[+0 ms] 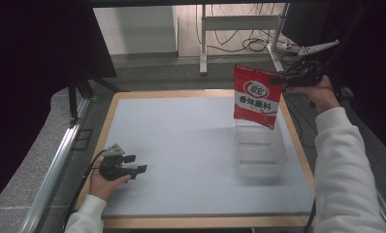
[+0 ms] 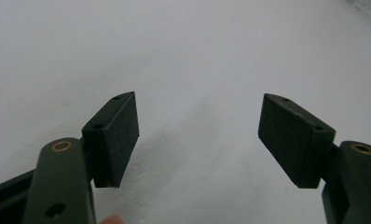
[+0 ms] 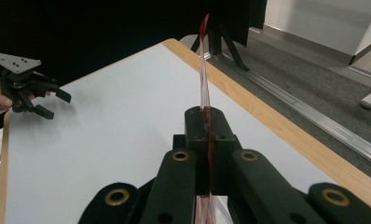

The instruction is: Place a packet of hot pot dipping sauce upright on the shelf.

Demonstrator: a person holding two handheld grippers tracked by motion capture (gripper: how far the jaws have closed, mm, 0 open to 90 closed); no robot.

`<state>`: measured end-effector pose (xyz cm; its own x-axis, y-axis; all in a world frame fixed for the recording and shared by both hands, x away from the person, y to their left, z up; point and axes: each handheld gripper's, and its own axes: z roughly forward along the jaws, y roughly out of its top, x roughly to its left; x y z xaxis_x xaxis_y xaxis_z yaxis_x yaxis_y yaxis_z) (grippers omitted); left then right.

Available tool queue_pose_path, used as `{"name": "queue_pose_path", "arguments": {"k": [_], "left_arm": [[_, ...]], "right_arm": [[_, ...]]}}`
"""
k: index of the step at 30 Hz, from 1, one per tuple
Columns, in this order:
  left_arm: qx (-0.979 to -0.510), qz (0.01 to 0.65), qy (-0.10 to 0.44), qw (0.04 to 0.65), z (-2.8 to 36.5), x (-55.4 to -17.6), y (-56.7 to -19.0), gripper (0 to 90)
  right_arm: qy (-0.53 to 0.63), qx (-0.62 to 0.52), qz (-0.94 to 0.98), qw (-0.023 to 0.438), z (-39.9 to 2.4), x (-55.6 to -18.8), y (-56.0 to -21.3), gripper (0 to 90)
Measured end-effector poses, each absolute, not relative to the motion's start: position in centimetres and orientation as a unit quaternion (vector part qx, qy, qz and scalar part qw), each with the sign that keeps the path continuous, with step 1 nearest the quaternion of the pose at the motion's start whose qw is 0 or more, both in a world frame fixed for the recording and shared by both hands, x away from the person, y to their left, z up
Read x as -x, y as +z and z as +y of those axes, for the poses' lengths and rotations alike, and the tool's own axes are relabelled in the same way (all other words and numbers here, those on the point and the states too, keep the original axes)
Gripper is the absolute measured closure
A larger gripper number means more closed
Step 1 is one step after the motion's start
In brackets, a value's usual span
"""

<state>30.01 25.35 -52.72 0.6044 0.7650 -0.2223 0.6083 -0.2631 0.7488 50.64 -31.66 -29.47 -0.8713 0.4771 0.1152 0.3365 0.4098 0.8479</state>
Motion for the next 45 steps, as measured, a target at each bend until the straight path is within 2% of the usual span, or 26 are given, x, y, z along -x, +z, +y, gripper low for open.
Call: {"name": "queue_pose_path", "arguments": {"k": [14,26,36,37,39,40,41,42,43,45], "left_arm": [[-0.789,0.435,0.091,0.425,25.3,-30.1,-52.7,28.5],[-0.79,0.433,0.09,0.425,25.3,-30.2,-52.8,28.5],[-0.794,0.425,0.087,0.426,25.0,-30.6,-52.7,28.5],[-0.795,0.424,0.087,0.426,24.9,-30.7,-52.7,28.5],[-0.795,0.422,0.086,0.428,24.9,-30.9,-52.7,28.5],[-0.795,0.422,0.086,0.428,24.9,-30.9,-52.7,28.5],[-0.796,0.419,0.084,0.428,24.8,-31.0,-52.7,28.5],[-0.796,0.419,0.084,0.428,24.8,-31.0,-52.7,28.5],[-0.798,0.415,0.083,0.43,24.5,-31.3,-52.6,28.5],[-0.798,0.411,0.078,0.433,24.4,-31.5,-52.6,28.5]], "right_arm": [[0.492,-0.246,0.832,0.076,-33.1,-50.5,-30.0,89.5],[0.49,-0.263,0.827,0.086,-34.2,-50.8,-32.6,89.4],[0.487,-0.282,0.823,0.075,-34.5,-50.5,-34.5,88.5],[0.483,-0.283,0.824,0.079,-34.4,-50.4,-34.4,85.2],[0.479,-0.297,0.82,0.099,-34.1,-50.1,-34.0,68.0],[0.479,-0.297,0.82,0.099,-34.1,-50.1,-34.0,68.0],[0.482,-0.306,0.811,0.123,-33.6,-49.5,-33.3,56.8],[0.482,-0.306,0.811,0.123,-33.6,-49.5,-33.3,56.8],[0.48,-0.314,0.806,0.145,-33.1,-49.0,-32.8,47.3],[0.478,-0.324,0.799,0.166,-32.6,-48.5,-32.3,42.1]]}}
